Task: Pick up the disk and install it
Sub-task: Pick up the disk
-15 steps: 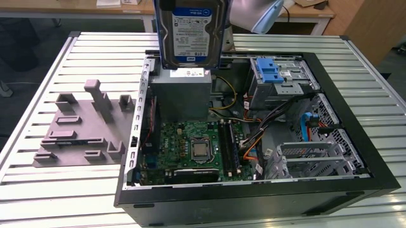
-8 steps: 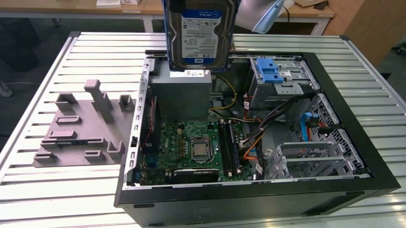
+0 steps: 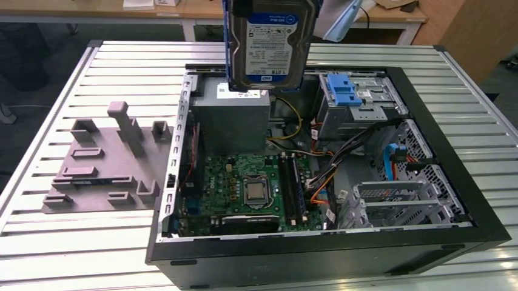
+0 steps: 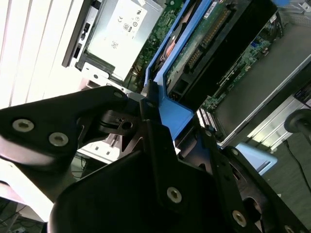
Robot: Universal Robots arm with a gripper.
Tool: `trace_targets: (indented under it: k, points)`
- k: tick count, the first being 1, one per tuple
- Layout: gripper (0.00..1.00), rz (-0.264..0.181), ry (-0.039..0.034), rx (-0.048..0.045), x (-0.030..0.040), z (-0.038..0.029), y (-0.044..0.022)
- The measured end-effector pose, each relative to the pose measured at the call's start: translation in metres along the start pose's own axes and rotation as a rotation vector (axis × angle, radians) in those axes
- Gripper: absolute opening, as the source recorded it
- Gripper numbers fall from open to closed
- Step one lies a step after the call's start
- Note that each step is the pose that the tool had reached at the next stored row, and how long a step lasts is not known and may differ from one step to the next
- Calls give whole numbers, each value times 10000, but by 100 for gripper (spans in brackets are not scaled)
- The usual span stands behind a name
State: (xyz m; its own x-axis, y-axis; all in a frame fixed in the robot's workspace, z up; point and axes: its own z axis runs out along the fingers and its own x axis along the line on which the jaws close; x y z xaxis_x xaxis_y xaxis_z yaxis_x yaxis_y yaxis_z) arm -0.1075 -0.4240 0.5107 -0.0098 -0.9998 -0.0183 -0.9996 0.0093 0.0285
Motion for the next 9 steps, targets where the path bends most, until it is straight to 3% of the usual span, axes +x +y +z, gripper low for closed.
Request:
trace_targets:
  k: [9]
  points:
    - [36, 9, -1, 1, 166, -3, -39]
